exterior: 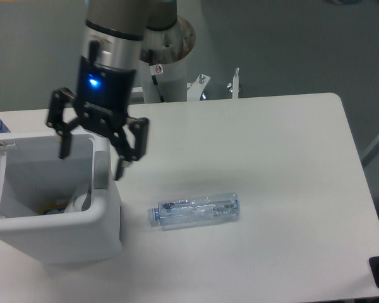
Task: Place the trash in the trash can
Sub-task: 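Move the gripper over the clear plastic bottle and lower it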
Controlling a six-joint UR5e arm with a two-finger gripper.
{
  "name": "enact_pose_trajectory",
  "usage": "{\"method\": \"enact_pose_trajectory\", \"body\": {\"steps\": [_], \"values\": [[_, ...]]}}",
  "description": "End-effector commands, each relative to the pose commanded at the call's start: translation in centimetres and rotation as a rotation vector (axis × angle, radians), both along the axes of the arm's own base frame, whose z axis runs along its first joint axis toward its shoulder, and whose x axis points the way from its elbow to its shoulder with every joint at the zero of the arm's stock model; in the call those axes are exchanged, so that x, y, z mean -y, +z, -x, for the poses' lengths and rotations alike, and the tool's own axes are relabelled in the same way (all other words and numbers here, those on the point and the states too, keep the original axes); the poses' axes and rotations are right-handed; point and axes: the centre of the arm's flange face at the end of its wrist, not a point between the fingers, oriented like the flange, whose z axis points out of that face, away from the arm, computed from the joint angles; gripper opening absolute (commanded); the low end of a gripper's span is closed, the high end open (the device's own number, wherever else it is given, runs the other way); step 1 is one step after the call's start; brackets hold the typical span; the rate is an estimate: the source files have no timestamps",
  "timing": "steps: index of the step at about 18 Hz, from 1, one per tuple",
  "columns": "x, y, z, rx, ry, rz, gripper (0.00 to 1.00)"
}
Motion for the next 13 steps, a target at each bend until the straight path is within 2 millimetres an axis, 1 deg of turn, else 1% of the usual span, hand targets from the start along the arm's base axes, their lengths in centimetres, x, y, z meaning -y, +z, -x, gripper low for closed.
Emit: {"method": "enact_pose_trajectory", "body": {"steps": [2, 5, 6, 8, 11, 13], "values": [[-0.1, -1.1, 0.7, -0.001, 0.015, 0.025, 1.0], [0.2, -2.0, 2.5, -0.002, 0.016, 0.04, 1.0], [0.5, -2.3, 3.3, -0.023, -0.023, 0.055, 1.0], [0.7, -3.7, 4.5, -0.075, -0.154, 0.106, 1.0], [1.7, -6.5, 7.2, -0.112, -0.308, 0.19, 1.0], [1.7, -8.0, 8.3, -0.138, -0.39, 0.217, 1.0]]}}
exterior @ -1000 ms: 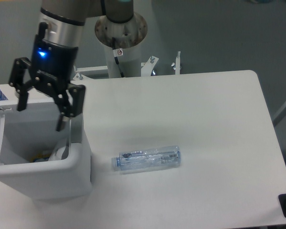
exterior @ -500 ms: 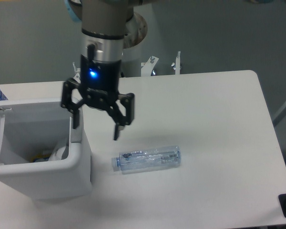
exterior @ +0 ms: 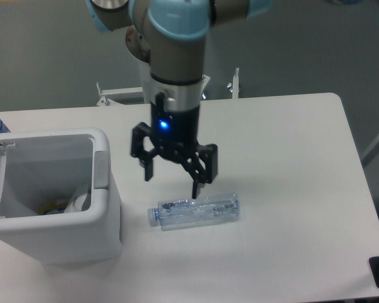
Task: Place the trash in the trash can
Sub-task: 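Move the gripper over the clear plastic bottle and lower it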
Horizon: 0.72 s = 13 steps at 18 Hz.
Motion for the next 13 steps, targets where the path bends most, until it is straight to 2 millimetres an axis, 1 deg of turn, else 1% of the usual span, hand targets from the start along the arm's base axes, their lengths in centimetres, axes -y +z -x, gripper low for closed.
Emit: {"method": "enact_pose_trajectory", "body": {"steps": [4, 7, 9, 13], "values": [[-0.2, -3.2, 0.8, -0.015, -0.179, 0.066, 1.0], [0.0, -4.5, 0.8, -0.032, -0.274, 0.087, 1.0], [0.2, -5.3, 0.8, -0.045, -0.31, 0.112, 1.0], [0.6, -6.8, 0.7, -0.042, -0.315, 0.151, 1.0]]}}
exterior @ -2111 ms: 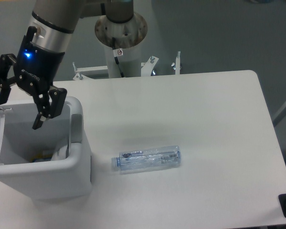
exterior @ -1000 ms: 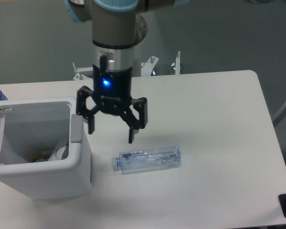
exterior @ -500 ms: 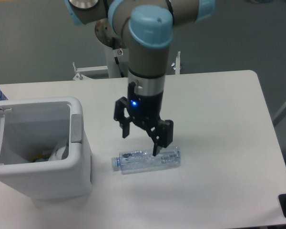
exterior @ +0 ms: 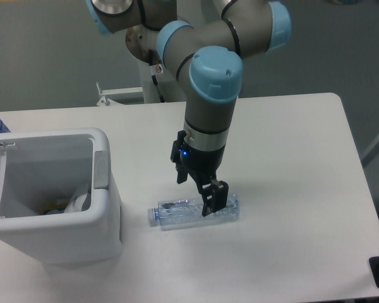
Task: Place the trash in the trash can
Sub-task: 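Move the gripper over the clear plastic bottle and lower it, then close the gripper on the bottle near its cap end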
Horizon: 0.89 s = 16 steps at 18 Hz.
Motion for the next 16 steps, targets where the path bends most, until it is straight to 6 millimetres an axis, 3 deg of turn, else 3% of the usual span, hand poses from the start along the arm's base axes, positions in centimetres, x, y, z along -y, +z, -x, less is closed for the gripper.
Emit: {"method": "enact_pose_trajectory", "body": {"steps": [16], "values": [[-1.7, -4.0, -0.7, 0.018, -0.013, 0.066, 1.0]]}}
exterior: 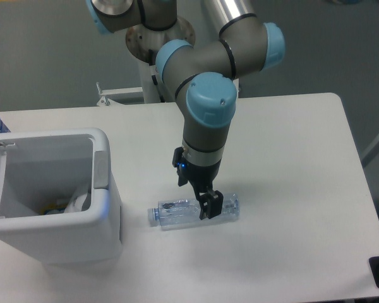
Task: Place the trash in the trash can
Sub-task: 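Close the gripper on the bottle near its cap end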
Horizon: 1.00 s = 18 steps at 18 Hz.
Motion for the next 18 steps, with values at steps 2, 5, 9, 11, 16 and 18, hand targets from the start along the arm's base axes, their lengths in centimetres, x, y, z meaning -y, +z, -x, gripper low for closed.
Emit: {"method": "enact_pose_trajectory", "body": {"steps": [2, 5, 9, 11, 16, 18], "values": [[-0.2, -0.2, -0.1, 0.004, -0.002, 0.003, 1.0], [-1.6, -1.4, -0.7, -0.002, -0.009, -0.001, 1.0], [-2.7, -3.0, -1.9, 0.007, 0.005, -0.001, 1.0], [-3.4, -3.4, -3.0, 0.011, -0.015, 0.004, 1.0], [-2.7, -5.3, -4.2, 0.035, -0.032, 0.036, 1.0], [-3.0, -6.0, -5.0, 0.043, -0.038, 0.049, 1.0]]}}
